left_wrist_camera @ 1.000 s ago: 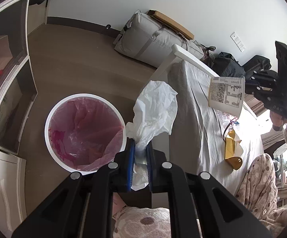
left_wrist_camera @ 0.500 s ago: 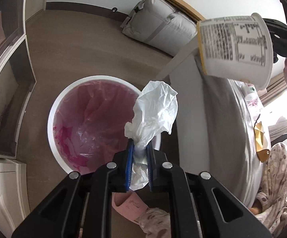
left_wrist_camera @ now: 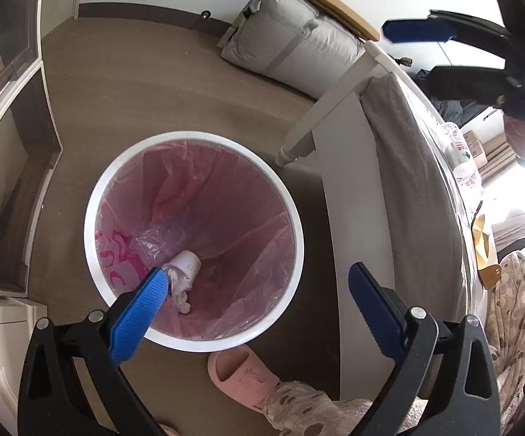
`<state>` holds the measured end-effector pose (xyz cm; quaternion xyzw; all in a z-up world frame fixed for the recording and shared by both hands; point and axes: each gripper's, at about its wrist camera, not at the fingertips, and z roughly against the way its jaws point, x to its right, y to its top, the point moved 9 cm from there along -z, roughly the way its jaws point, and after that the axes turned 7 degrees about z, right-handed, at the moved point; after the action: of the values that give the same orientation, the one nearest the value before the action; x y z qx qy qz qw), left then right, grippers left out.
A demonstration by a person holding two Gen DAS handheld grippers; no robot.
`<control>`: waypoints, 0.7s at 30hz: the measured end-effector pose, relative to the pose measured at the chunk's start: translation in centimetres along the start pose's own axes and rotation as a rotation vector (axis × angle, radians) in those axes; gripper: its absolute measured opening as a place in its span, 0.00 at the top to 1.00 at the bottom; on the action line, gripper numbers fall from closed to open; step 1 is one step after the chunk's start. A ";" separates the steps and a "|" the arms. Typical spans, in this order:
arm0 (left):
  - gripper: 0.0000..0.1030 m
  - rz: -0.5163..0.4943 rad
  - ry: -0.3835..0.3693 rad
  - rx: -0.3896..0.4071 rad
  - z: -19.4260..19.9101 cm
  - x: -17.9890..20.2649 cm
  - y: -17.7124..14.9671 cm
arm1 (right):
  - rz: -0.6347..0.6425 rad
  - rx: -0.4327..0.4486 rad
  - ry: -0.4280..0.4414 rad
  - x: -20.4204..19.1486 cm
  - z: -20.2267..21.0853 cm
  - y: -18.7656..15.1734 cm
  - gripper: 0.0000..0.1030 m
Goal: Collect trash
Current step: 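Carry the cup and tissue to the pink-lined bin and release both, then move both tools back over the bed toward the remaining trash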
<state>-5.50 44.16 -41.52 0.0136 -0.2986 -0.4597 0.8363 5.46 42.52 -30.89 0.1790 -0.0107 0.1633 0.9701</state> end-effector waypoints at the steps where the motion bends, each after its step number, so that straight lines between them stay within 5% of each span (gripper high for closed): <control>1: 0.05 0.004 0.007 -0.010 -0.1 0.0 0.0 | -0.002 0.001 -0.006 0.1 0.0 0.0 0.38; 7: 0.05 0.025 0.047 -0.006 0.7 0.5 0.3 | -0.017 0.010 -0.044 0.9 2.4 -1.1 0.32; 11: 0.05 0.025 0.063 0.056 3.3 2.1 0.6 | -0.068 0.073 -0.068 1.0 5.3 -2.0 0.14; 21: 0.05 -0.024 0.045 0.137 11.2 8.9 0.5 | -0.107 0.145 -0.150 0.4 13.0 -6.0 0.10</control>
<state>-7.25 40.31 -27.84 0.0847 -0.3105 -0.4480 0.8341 8.24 32.76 -20.72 0.2610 -0.0619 0.0978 0.9584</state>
